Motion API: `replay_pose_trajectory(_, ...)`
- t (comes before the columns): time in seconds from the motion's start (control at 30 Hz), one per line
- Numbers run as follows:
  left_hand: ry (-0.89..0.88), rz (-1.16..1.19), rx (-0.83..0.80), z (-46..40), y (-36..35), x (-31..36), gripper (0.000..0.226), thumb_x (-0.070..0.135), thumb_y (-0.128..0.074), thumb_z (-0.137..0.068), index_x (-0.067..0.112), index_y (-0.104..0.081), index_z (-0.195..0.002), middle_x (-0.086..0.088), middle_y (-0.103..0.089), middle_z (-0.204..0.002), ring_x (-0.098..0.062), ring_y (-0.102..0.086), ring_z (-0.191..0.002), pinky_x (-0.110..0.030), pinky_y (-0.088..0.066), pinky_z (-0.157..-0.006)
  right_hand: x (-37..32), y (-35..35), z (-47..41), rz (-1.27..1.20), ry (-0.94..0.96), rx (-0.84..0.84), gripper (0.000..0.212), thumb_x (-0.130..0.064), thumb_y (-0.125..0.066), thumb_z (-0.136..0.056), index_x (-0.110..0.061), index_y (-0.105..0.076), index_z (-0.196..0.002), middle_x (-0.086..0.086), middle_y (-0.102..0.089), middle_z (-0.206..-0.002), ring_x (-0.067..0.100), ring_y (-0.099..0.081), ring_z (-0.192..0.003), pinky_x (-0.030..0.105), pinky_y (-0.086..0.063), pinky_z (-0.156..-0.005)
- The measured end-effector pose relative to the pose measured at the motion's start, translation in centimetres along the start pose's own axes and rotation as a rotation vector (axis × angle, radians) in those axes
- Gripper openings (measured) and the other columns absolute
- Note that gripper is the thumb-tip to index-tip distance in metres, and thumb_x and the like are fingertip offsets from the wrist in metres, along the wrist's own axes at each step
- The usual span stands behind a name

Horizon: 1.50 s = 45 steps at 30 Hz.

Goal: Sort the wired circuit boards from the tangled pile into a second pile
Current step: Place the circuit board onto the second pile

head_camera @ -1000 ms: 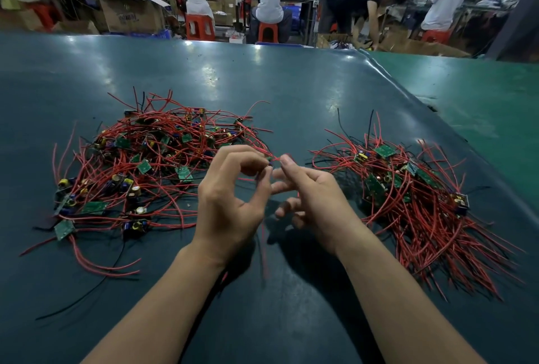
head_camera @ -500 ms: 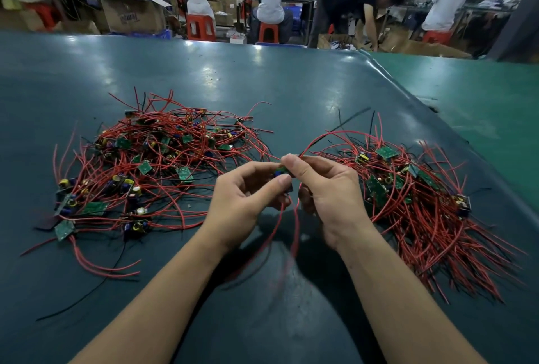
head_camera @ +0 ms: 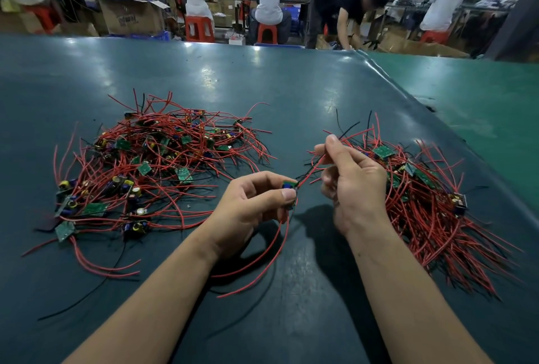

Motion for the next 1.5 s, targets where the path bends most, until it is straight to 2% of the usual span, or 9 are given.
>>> replay_pose_trajectory(0.17, 0.059, -0.002, -0.164, 0.4, -0.9, -0.3, 0.011, 0.009, -0.074, -0.067, 0.016, -0.074, -0.075, -0.001, -0.064, -0.069, -0.010, -0.057, -0.057, -0.021, -0.051, -0.059, 0.2, 0.2, -0.2, -0.165, -0.089, 0.034, 0.031, -0.018, -0.060, -0.096, -0.010, -0.067, -0.067, 0.003, -0.066, -0.069, 0.006, -0.037, -0.037, 0.015, -0.024, -0.034)
replay_pose_trajectory(0.4, 0.095, -0.043, -0.253, 0.8, -1.3, -0.6, 0.015, 0.012, -0.075, -0.060, 0.010, -0.070, -0.075, -0.002, -0.068, -0.068, -0.009, -0.061, -0.057, -0.016, -0.048, -0.059, 1.3, -2.2, 0.8, -0.411, -0.408, -0.246, 0.060, -0.024, -0.042, -0.100, -0.022, -0.037, -0.040, -0.006, -0.025, -0.041, 0.005, -0.020, -0.029, 0.017, -0.015, -0.028)
replay_pose_trajectory(0.6, 0.115, 0.024, -0.207, 0.8, -0.9, -0.5, 0.012, 0.013, -0.073, -0.051, 0.012, -0.068, -0.063, -0.007, -0.063, -0.062, -0.014, -0.056, -0.052, -0.020, -0.047, -0.055, 1.7, -1.1, 0.3, -0.410, -0.384, -0.075, 0.037, -0.033, -0.052, -0.099, -0.013, -0.060, -0.069, -0.005, -0.050, -0.055, 0.003, -0.032, -0.035, 0.013, -0.023, -0.031)
replay_pose_trajectory(0.77, 0.090, 0.188, -0.148, 0.8, -0.2, 0.2, 0.039, 0.024, -0.090, -0.035, 0.010, -0.071, -0.066, -0.013, -0.057, -0.064, -0.023, -0.053, -0.059, -0.031, -0.044, -0.066, 1.5, 0.3, -0.4, -0.495, -0.343, 0.008, 0.047, -0.044, -0.040, -0.102, -0.011, -0.067, -0.084, -0.001, -0.055, -0.067, 0.006, -0.034, -0.037, 0.015, -0.026, -0.033)
replay_pose_trajectory(0.83, 0.064, 0.263, -0.038, 0.4, 0.7, 0.7, 0.037, 0.029, -0.090, -0.041, 0.012, -0.074, -0.071, -0.008, -0.058, -0.066, -0.020, -0.055, -0.062, -0.032, -0.046, -0.068, 1.5, 0.5, -0.6, -0.444, -0.328, -0.004, 0.052, -0.052, -0.038, -0.101, -0.012, -0.068, -0.086, -0.001, -0.058, -0.065, 0.008, -0.034, -0.039, 0.015, -0.027, -0.035)
replay_pose_trajectory(0.93, 0.047, 0.389, 0.159, 0.0, 2.3, 0.9, 0.011, 0.025, -0.075, -0.067, 0.017, -0.075, -0.074, 0.000, -0.062, -0.067, -0.012, -0.056, -0.058, -0.026, -0.051, -0.064, 1.8, -0.5, 0.1, -0.207, -0.310, -0.089, 0.049, -0.049, -0.041, -0.100, -0.013, -0.069, -0.084, -0.003, -0.059, -0.060, 0.007, -0.035, -0.038, 0.015, -0.026, -0.036)
replay_pose_trajectory(1.07, 0.013, 0.525, 0.245, -0.2, 3.4, 1.0, 0.016, 0.017, -0.070, -0.071, 0.014, -0.070, -0.087, -0.001, -0.070, -0.080, -0.010, -0.061, -0.063, -0.024, -0.055, -0.067, 1.3, -3.6, 2.1, 0.305, -0.035, -0.314, 0.009, -0.014, -0.064, -0.093, -0.017, -0.072, -0.091, -0.001, -0.063, -0.066, 0.006, -0.046, -0.042, 0.016, -0.031, -0.038)
replay_pose_trajectory(1.17, 0.002, 0.507, 0.191, -0.3, 3.1, 0.9, 0.023, 0.009, -0.070, -0.073, 0.016, -0.062, -0.093, -0.001, -0.066, -0.085, -0.011, -0.059, -0.070, -0.024, -0.055, -0.066, 1.6, -5.4, 3.6, 0.205, -0.045, -0.502, 0.019, -0.019, -0.071, -0.085, -0.023, -0.072, -0.104, -0.002, -0.066, -0.070, 0.010, -0.046, -0.044, 0.016, -0.031, -0.039)
replay_pose_trajectory(1.5, -0.078, 0.208, 0.186, -0.3, 1.8, 1.0, 0.028, -0.002, -0.065, -0.070, 0.015, -0.058, -0.091, -0.009, -0.055, -0.084, -0.017, -0.053, -0.071, -0.022, -0.051, -0.064, 2.3, -4.7, 2.8, -0.177, -0.240, -0.310, 0.017, -0.027, -0.069, -0.077, -0.011, -0.074, -0.082, -0.003, -0.058, -0.061, 0.007, -0.042, -0.040, 0.015, -0.029, -0.035)
Point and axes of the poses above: each hand's wrist, its own z-axis away from the middle knuckle, its own y-axis out of the back of the hand, x = y × z, the point moved 8 cm from there along -z, towards the middle knuckle
